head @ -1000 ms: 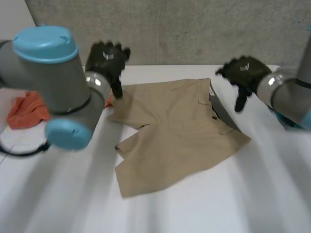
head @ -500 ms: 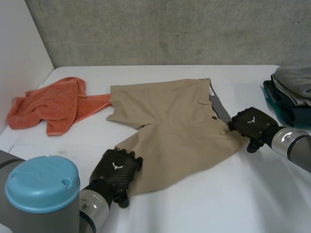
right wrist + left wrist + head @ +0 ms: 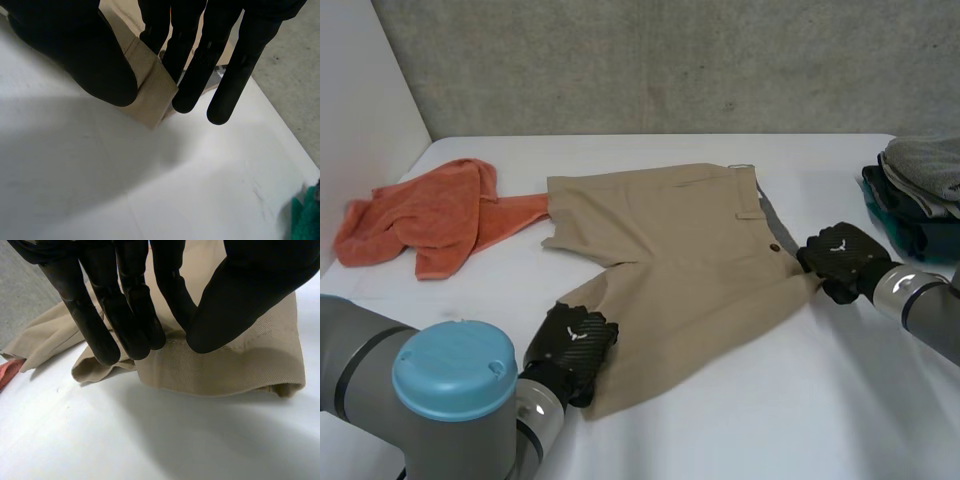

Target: Fold the laundry.

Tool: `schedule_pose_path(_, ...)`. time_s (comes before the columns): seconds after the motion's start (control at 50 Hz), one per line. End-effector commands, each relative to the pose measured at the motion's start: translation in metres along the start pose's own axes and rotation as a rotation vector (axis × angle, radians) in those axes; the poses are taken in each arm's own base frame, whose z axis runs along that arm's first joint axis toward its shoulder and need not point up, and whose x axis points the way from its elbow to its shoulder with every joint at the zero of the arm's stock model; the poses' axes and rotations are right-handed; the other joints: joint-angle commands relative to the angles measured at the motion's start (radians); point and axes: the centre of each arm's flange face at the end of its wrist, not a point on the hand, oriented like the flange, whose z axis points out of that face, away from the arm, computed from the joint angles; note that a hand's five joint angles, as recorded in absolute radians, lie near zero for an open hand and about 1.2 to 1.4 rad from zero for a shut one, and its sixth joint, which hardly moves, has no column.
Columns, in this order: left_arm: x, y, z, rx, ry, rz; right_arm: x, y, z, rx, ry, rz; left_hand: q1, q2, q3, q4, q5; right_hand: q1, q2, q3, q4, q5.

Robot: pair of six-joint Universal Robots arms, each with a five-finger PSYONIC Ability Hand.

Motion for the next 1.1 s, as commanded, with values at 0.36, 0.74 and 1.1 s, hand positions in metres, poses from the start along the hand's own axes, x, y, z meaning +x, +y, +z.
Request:
schedule_pose_path(0.36,0.004,-0.005,-0.047,-0.053,0.064,0.01,-0.003,-0.022,-0.05,-0.149,0.052,0.055,-0.539,-0.589,-0.584,-0.593,-0.575,0.369,0.228,0.212,0.201,0.223)
schedule_pose_path(0.74,0.018,0.016,-0.011,-0.035,0.059,0.022,-0.006,-0.013,-0.05,-0.174,0.086,0.107,0.208,0.157,0.163,0.154,0.172,0.369,0.228,0.212,0.201,0.223)
schedule_pose_path(1.1,-0.005,-0.018,-0.092,-0.158,0.116,0.036,-0.032,-0.045,-0.131,-0.35,-0.112,-0.037,0.254,0.203,0.208,0.2,0.218,0.369,0.228,0.212,0.201,0.223)
